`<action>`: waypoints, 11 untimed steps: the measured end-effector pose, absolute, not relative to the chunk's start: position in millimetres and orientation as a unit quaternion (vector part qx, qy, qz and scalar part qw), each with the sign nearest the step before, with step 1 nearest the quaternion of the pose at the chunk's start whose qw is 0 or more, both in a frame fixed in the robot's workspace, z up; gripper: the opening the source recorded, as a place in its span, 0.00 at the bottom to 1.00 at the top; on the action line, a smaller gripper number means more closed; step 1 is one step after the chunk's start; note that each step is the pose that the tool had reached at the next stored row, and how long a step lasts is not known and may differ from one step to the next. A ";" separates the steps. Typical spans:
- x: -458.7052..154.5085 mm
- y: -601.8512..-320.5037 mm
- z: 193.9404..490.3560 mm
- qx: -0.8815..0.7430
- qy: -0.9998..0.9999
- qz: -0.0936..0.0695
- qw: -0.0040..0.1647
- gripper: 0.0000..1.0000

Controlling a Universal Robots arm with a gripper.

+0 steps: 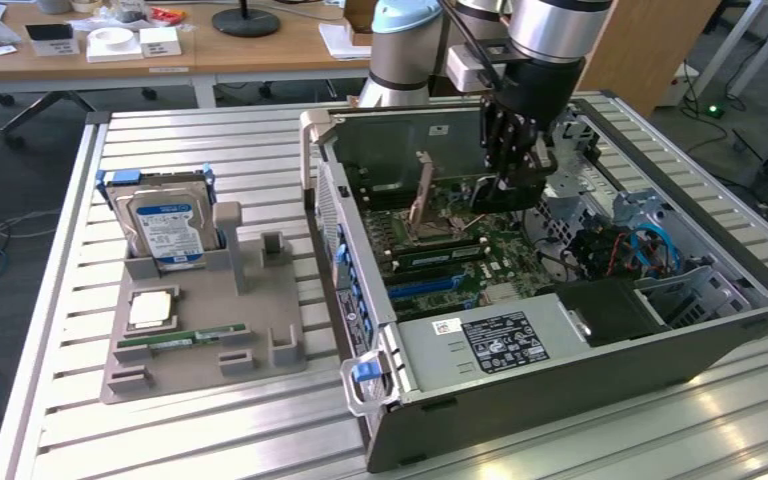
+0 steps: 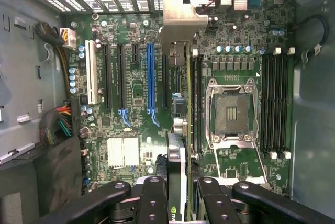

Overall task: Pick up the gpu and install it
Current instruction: 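Insert the gpu into the slot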

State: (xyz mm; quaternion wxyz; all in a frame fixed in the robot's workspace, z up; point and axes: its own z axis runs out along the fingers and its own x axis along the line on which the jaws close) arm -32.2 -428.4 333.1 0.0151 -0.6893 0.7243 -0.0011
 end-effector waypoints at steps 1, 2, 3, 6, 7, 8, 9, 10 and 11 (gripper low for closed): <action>-32.6 -428.4 333.1 -0.689 0.724 -0.001 0.015 0.27; -32.9 -428.4 333.1 -0.689 0.724 -0.001 0.015 0.27; -33.1 -428.4 333.1 -0.689 0.724 -0.001 0.015 0.27; -33.8 -428.4 333.1 -0.689 0.724 -0.001 0.015 0.27; -34.1 -428.4 333.1 -0.689 0.724 -0.001 0.015 0.27; -34.5 -428.4 333.1 -0.689 0.724 -0.001 0.015 0.27; -35.0 -428.4 333.1 -0.689 0.724 -0.001 0.015 0.27; -35.4 -428.4 333.1 -0.689 0.724 -0.001 0.015 0.27; -35.8 -428.4 333.1 -0.689 0.724 -0.001 0.015 0.27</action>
